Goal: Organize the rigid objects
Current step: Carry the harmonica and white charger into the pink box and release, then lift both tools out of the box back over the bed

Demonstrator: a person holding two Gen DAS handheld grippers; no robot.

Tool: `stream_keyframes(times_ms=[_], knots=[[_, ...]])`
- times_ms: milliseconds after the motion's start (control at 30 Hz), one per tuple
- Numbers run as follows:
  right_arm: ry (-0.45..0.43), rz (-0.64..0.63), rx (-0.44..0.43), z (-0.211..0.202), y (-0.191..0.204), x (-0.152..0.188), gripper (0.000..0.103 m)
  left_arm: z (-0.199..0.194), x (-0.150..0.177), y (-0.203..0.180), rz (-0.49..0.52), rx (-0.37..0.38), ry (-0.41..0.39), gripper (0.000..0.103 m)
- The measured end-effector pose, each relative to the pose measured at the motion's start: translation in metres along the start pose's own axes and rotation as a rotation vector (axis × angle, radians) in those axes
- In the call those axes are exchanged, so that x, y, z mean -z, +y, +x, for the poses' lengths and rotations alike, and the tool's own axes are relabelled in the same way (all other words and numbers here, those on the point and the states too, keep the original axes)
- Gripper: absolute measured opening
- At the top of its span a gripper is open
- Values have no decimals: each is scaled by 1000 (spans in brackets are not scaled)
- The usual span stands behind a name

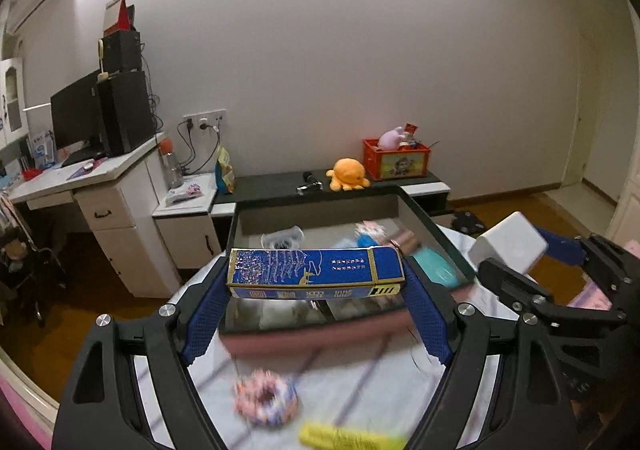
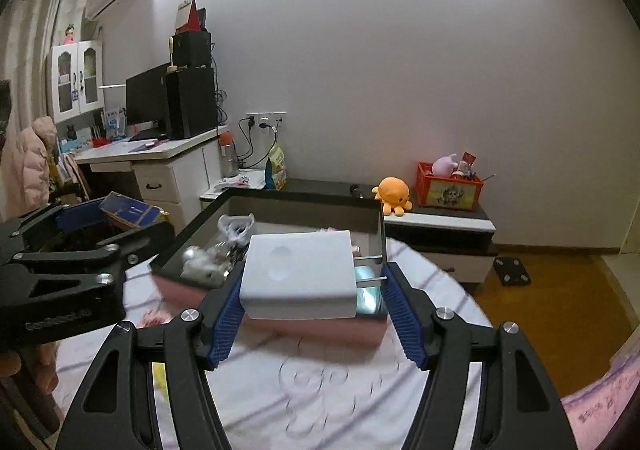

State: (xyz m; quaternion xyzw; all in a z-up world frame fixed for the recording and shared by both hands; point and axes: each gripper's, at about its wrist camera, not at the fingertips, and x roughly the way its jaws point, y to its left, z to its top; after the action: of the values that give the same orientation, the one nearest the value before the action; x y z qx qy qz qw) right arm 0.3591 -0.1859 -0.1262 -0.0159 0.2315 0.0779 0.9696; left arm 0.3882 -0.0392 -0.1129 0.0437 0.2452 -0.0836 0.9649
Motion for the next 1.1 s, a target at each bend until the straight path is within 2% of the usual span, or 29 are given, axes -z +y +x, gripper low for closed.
stream_keyframes(times_ms=[133,233,533,700,933,1100], knots=[[3,-22,17,35,-2,-17,67,36,-13,0,7,-16,24,83],[42,-21,23,65,-9,-22,67,63,-19,0,18,-33,50,83],[172,-30,49,135,-29,-10,67,136,-8,-3,34,-35,174,83],[210,-21,65,152,-39,-2,67,155,-3,-10,59,-36,219,84],[215,-31,80,155,-41,-5,67,172,4,-10,65,-33,263,84],[212,-42,91,158,-38,-6,68,167,5,-8,59,-27,262,84]])
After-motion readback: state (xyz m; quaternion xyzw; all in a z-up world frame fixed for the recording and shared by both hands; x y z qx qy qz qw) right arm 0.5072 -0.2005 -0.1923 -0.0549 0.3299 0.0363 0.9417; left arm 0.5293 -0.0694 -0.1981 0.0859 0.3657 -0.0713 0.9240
